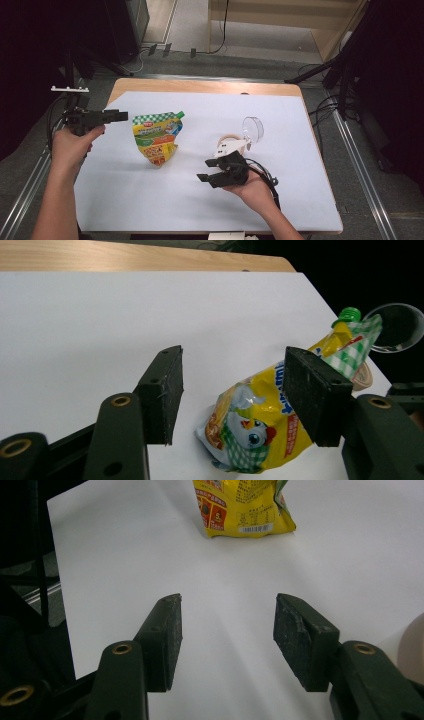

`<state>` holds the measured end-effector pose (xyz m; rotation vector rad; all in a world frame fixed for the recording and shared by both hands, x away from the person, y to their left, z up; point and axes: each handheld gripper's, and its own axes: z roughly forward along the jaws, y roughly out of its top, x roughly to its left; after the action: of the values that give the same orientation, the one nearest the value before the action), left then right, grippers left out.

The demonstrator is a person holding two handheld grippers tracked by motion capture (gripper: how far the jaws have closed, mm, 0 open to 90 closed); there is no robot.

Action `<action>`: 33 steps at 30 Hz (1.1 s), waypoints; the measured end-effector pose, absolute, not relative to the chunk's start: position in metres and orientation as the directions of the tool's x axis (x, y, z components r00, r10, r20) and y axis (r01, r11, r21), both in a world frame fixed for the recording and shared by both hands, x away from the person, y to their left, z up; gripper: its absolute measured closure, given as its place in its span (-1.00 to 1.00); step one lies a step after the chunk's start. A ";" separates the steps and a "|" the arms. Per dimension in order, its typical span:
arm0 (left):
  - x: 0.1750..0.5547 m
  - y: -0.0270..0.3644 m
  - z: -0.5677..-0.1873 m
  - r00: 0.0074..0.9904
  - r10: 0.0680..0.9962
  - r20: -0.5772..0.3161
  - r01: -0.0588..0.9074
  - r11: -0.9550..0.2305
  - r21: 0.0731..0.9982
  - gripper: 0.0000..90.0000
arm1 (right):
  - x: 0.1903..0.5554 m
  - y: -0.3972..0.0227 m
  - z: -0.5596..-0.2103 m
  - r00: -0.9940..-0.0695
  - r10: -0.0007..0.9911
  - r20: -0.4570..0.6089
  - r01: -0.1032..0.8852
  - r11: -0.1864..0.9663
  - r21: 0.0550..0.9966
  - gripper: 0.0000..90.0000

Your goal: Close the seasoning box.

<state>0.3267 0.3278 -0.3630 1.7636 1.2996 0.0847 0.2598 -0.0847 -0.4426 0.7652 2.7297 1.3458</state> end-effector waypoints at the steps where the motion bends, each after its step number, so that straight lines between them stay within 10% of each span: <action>1: 0.328 0.327 -0.365 0.438 0.789 -0.430 0.724 -0.026 0.690 -0.07 | 0.260 -0.085 -0.441 -0.883 0.424 0.203 0.419 0.512 0.750 0.03; 33: 0.343 0.308 -0.401 0.409 0.813 -0.415 0.766 -0.058 0.641 -0.12 | 0.273 -0.153 -0.381 -0.837 0.511 0.195 0.451 0.444 0.774 0.23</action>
<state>0.3429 0.3083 -0.4011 1.8218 1.3614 0.0706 0.2732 -0.1530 -0.3809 0.8713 2.6119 1.3681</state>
